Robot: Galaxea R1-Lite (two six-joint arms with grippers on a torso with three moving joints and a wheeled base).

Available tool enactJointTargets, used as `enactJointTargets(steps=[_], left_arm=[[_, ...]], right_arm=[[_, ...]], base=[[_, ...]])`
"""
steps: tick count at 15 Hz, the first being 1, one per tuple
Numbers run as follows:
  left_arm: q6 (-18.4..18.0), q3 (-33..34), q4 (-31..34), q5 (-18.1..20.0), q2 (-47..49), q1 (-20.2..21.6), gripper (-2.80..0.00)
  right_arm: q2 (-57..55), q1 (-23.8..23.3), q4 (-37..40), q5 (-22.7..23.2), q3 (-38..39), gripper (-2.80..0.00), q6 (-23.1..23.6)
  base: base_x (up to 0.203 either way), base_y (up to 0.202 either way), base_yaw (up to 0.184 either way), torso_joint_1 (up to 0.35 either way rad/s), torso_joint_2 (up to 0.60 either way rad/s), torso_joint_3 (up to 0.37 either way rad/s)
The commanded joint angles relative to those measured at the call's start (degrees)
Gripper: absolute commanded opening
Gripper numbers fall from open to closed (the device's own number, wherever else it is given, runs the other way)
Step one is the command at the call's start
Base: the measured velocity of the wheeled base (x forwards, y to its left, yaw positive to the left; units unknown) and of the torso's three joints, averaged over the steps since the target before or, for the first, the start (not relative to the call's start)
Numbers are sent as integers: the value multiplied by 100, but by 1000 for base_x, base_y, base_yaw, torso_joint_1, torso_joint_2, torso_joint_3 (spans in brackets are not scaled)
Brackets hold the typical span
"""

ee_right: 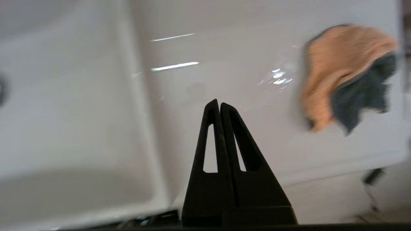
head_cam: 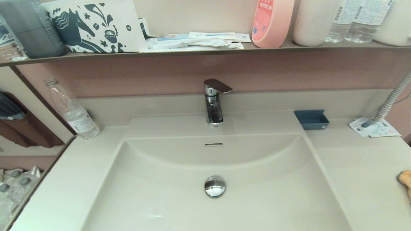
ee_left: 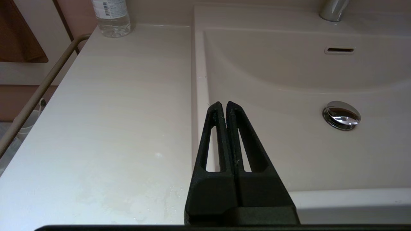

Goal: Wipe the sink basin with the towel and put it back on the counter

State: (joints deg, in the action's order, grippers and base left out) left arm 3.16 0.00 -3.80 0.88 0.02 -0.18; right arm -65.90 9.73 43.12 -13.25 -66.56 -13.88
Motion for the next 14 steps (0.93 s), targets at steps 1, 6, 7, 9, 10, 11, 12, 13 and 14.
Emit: enactJointTargets(steps=[1,6,7,9,10,11,12,13,14], left_arm=[[1,0,-6,4,2,1,-280],[1,0,-6,0,6,1,-280],[6,0,-6,1,6,1,-280],[8,0,-6,9,6,1,-280],[1,0,-6,0,6,1,-280],[6,0,-6,4,6,1,-280],[3,0,-6,1,2,1,-280],[8,0,-6,0,6,1,-280],[1,0,-6,0,6,1,-280]], right_arm=[[916,599,289,40,30,-280,-290],[2847,298,902,26,110,-280,-983],[3251,-40,911,17,129,-280,-1084],[4054,-390,923,-6,155,-280,-1210],[4380,-467,929,-18,165,-280,-1231],[4673,-522,932,-26,171,-280,-1198],[4915,-570,933,-26,190,-280,-1094],[5080,-673,925,-14,321,-280,-958],[5267,-754,864,9,616,-280,-794]], base=[[0,0,0,0,0,0],[0,0,0,0,0,0],[0,0,0,0,0,0],[0,0,0,0,0,0],[0,0,0,0,0,0],[0,0,0,0,0,0],[0,0,0,0,0,0],[0,0,0,0,0,0],[0,0,0,0,0,0]])
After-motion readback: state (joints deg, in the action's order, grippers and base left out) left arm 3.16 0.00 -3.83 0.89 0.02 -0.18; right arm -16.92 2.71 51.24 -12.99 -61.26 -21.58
